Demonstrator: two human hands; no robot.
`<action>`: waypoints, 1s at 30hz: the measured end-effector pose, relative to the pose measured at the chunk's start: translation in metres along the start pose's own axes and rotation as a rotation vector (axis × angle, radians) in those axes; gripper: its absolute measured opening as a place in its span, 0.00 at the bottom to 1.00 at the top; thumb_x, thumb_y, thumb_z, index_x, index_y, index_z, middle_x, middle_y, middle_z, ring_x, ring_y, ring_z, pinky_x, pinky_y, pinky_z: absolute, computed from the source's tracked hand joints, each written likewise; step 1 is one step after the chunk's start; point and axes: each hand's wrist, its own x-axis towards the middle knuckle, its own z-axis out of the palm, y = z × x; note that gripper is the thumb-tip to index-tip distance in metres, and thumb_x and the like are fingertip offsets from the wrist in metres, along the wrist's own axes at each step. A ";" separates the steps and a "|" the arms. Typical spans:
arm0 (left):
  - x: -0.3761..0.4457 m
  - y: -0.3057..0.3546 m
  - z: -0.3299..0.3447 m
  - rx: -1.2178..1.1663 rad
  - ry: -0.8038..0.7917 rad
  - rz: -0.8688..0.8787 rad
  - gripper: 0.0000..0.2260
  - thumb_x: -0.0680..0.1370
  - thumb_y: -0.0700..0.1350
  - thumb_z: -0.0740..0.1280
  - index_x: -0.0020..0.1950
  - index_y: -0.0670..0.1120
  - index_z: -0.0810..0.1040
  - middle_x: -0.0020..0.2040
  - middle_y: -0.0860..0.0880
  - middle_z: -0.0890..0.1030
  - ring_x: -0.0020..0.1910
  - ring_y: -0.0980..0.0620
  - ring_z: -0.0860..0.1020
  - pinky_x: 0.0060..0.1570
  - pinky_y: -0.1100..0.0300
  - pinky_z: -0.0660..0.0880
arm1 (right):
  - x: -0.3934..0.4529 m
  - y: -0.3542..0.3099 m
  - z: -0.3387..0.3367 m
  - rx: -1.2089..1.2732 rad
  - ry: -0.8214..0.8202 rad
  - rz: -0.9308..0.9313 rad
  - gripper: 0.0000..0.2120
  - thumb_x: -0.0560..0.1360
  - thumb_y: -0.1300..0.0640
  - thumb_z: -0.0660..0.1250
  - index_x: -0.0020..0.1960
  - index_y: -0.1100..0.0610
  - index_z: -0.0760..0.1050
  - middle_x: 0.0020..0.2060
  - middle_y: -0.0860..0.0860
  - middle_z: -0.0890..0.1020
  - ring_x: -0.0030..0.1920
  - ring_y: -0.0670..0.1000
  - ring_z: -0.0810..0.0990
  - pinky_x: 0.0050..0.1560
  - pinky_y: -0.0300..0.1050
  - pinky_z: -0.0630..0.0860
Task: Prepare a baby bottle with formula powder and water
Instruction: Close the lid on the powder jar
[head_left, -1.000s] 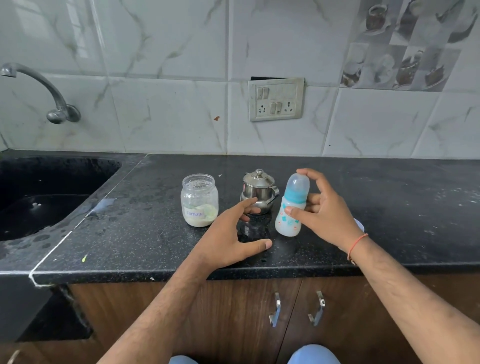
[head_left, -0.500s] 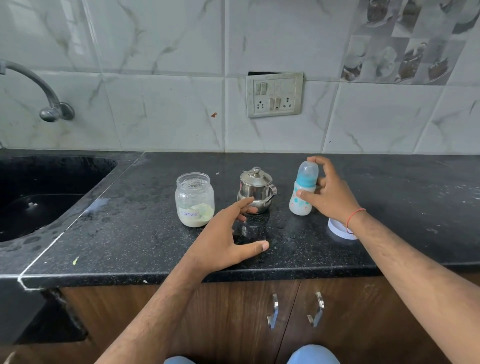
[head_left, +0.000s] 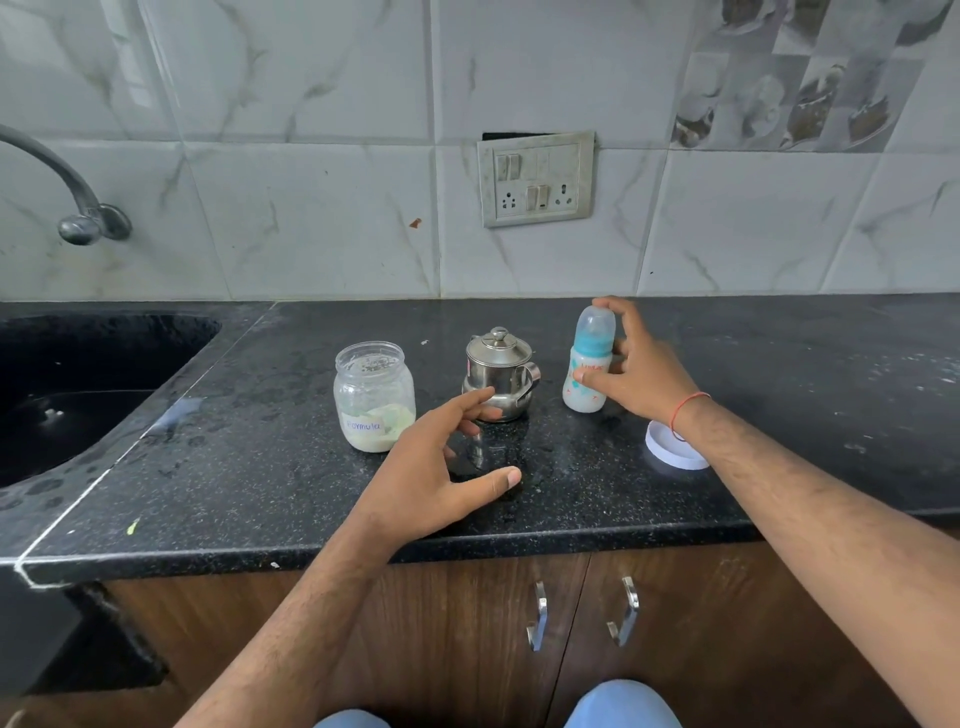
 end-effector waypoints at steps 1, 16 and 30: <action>-0.001 0.001 0.000 -0.005 0.026 0.017 0.37 0.76 0.54 0.83 0.82 0.59 0.71 0.68 0.67 0.82 0.67 0.57 0.80 0.59 0.61 0.77 | -0.001 -0.002 -0.003 -0.028 -0.016 -0.003 0.43 0.73 0.52 0.81 0.75 0.33 0.56 0.61 0.51 0.87 0.53 0.51 0.88 0.61 0.55 0.83; -0.012 0.020 -0.011 0.064 0.792 0.121 0.28 0.76 0.46 0.80 0.73 0.52 0.74 0.67 0.64 0.74 0.67 0.56 0.74 0.71 0.46 0.72 | -0.056 -0.005 -0.066 -0.590 -0.339 0.136 0.40 0.70 0.29 0.73 0.78 0.39 0.67 0.76 0.45 0.75 0.73 0.54 0.76 0.69 0.54 0.75; -0.004 -0.002 -0.053 0.059 0.306 -0.368 0.45 0.68 0.57 0.87 0.81 0.53 0.72 0.71 0.56 0.82 0.70 0.52 0.81 0.72 0.50 0.78 | -0.083 -0.018 -0.070 -0.586 -0.450 0.131 0.34 0.68 0.38 0.80 0.72 0.38 0.74 0.65 0.40 0.82 0.57 0.46 0.81 0.59 0.46 0.77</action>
